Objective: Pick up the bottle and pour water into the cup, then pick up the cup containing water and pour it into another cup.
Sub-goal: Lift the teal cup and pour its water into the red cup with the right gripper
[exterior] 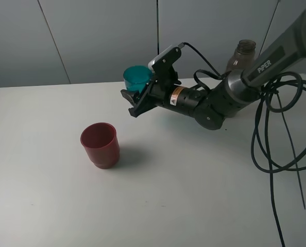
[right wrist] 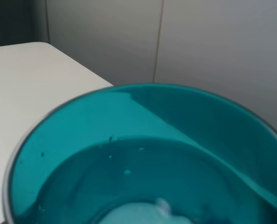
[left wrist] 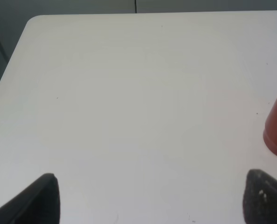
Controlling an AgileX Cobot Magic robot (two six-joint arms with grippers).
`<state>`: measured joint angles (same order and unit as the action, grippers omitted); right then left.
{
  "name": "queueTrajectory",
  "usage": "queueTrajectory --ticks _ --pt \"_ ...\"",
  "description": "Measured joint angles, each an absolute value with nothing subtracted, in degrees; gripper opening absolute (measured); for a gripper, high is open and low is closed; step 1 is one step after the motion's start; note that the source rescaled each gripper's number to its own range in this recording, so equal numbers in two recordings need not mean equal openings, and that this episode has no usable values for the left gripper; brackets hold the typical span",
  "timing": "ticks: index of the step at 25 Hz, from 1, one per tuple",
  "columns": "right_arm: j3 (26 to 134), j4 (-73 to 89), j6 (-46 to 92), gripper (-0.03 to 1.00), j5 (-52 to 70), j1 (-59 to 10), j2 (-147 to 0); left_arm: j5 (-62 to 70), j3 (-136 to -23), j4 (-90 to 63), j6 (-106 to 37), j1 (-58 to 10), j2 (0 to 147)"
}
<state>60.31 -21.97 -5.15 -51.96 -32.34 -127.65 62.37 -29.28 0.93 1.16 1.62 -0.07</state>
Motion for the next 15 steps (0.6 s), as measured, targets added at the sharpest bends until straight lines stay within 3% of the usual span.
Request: queueTrajectory --ticks 15 --pt "60.31 -23.32 -0.34 0.05 -51.55 -35.93 -127.65 62.37 -29.28 0.93 1.27 1.62 -0.07"
